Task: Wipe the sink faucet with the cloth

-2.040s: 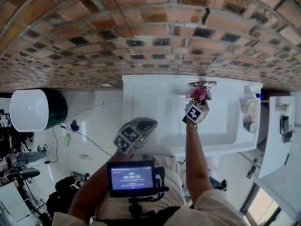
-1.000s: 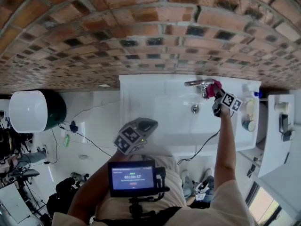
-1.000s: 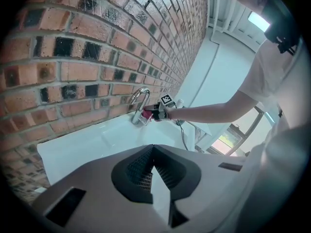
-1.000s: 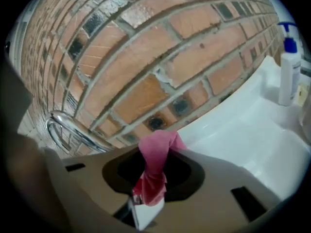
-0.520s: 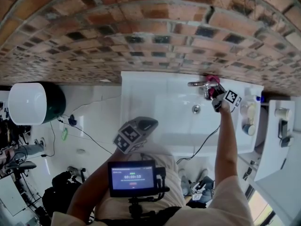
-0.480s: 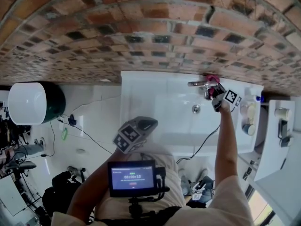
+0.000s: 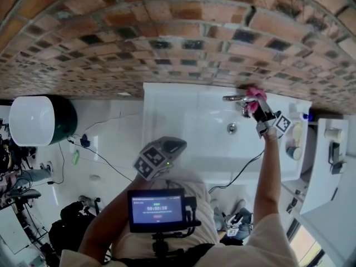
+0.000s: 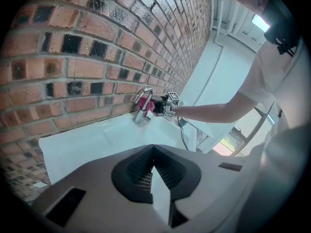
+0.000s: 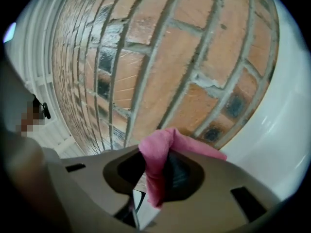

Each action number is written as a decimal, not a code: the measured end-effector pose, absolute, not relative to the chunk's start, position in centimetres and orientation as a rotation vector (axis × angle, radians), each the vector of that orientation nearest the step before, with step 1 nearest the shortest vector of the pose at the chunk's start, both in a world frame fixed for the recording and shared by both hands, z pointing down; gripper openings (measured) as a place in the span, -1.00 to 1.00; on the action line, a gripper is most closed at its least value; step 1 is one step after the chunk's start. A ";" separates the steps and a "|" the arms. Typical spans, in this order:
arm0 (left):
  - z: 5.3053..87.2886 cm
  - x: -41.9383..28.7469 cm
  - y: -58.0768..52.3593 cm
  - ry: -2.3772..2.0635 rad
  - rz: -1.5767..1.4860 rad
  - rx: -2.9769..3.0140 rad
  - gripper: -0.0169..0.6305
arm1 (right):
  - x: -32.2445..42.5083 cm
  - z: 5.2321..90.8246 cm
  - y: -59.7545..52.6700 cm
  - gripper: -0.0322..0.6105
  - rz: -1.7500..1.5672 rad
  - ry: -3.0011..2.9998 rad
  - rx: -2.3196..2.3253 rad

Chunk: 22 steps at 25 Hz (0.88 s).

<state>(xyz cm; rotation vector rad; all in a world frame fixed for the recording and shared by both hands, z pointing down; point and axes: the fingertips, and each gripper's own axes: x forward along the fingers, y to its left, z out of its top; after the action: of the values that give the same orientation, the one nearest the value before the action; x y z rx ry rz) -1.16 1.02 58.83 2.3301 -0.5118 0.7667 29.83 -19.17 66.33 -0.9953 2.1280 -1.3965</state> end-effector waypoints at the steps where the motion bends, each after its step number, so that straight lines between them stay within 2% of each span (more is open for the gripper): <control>1: 58.7 -1.0 1.0 -0.506 0.765 2.334 -0.97 | 29.7 65.2 -19.1 -0.58 -1.370 2.145 -1.004; 7: 58.5 -0.4 0.9 -0.495 0.758 2.350 -0.97 | 28.3 61.6 -19.2 -0.58 -1.208 2.429 -1.249; 13: 58.3 -0.3 0.6 -0.498 0.752 2.363 -0.97 | 28.3 61.1 -19.1 -0.58 -1.160 2.457 -1.302; 22: 58.1 -0.6 0.9 -0.496 0.781 2.361 -0.97 | 31.5 71.9 -17.9 -0.58 -1.450 2.251 -1.507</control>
<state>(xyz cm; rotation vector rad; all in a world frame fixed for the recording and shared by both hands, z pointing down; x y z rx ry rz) -0.57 0.89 58.07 2.3609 -0.4955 0.7808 31.51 -17.87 71.88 -1.5068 2.2515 -1.4495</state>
